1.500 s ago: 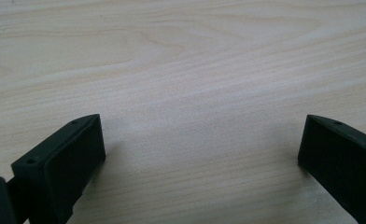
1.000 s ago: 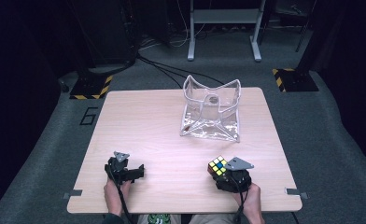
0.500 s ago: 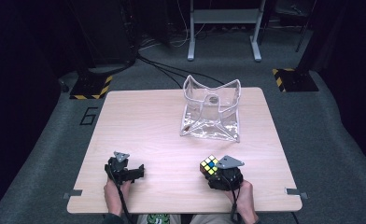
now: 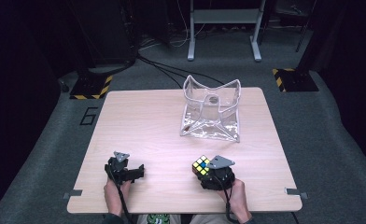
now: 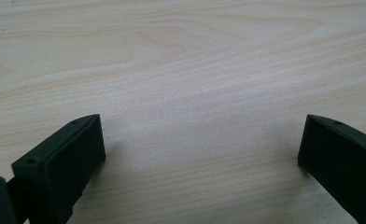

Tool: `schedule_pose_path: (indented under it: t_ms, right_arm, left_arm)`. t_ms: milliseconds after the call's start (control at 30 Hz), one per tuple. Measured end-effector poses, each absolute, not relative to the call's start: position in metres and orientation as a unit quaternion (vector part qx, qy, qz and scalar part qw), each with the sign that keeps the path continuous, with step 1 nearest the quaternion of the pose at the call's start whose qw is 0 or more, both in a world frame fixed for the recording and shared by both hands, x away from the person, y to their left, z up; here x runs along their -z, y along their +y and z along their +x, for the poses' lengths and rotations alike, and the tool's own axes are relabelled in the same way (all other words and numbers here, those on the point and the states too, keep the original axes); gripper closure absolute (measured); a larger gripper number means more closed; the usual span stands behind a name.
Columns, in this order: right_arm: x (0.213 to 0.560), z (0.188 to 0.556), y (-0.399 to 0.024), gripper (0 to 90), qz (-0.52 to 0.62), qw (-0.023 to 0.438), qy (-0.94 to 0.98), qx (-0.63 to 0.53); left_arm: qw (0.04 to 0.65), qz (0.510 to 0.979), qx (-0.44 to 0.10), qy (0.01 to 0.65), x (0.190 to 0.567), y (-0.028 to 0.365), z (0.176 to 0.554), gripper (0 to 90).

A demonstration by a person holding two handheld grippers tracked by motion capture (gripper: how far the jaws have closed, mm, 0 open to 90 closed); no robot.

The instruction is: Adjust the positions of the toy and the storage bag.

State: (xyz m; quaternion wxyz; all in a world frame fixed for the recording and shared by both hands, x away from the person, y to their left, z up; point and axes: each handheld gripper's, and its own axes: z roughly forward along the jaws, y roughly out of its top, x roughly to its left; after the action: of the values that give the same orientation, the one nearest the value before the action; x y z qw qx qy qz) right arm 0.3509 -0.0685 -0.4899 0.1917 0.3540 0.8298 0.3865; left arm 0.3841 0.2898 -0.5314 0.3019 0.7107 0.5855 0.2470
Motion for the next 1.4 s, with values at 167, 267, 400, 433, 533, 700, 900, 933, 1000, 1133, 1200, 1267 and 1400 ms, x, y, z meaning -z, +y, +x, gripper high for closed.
schedule_pose_path:
  t_ms: [167,267,400,433,533,700,900,933,1000,1133,1200,1267,1400]
  right_arm:
    - [0.489,0.351,-0.059,33.2,0.345,0.185,0.833,-0.392]
    - [0.49,0.353,-0.055,33.2,0.339,0.185,0.836,-0.391]
    - [0.493,0.355,-0.049,33.2,0.334,0.181,0.841,-0.386]
    - [0.494,0.356,-0.047,33.2,0.333,0.18,0.841,-0.386]
    - [0.494,0.358,-0.044,33.2,0.329,0.175,0.843,-0.389]
    - [0.496,0.363,-0.037,33.2,0.329,0.168,0.843,-0.391]
    - [0.503,0.366,-0.028,33.2,0.323,0.16,0.851,-0.382]
    - [0.503,0.366,-0.028,33.2,0.321,0.159,0.852,-0.382]
    - [0.503,0.366,-0.026,33.2,0.323,0.157,0.851,-0.383]
    - [0.506,0.369,-0.02,33.2,0.321,0.151,0.853,-0.383]
    - [0.509,0.37,-0.018,33.1,0.317,0.151,0.855,-0.381]
    - [0.511,0.37,-0.016,33.2,0.317,0.148,0.855,-0.382]
    - [0.511,0.371,-0.014,33.2,0.314,0.143,0.856,-0.385]
  left_arm:
    - [0.302,0.711,-0.247,0.585,0.531,0.29,0.384,0.4]
    - [0.302,0.711,-0.247,0.585,0.531,0.29,0.384,0.4]
    - [0.302,0.711,-0.247,0.585,0.531,0.29,0.384,0.4]
    - [0.302,0.711,-0.247,0.585,0.531,0.29,0.384,0.4]
    - [0.303,0.711,-0.247,0.585,0.531,0.29,0.384,0.4]
    - [0.302,0.711,-0.247,0.585,0.531,0.29,0.384,0.4]
    - [0.302,0.711,-0.246,0.585,0.531,0.29,0.384,0.4]
    - [0.302,0.711,-0.247,0.585,0.531,0.29,0.384,0.4]
    - [0.302,0.711,-0.247,0.585,0.531,0.29,0.384,0.4]
    - [0.302,0.711,-0.247,0.585,0.531,0.29,0.384,0.4]
    - [0.302,0.711,-0.246,0.585,0.531,0.29,0.384,0.4]
    - [0.302,0.711,-0.246,0.585,0.531,0.29,0.384,0.4]
    - [0.302,0.711,-0.246,0.585,0.531,0.29,0.384,0.4]
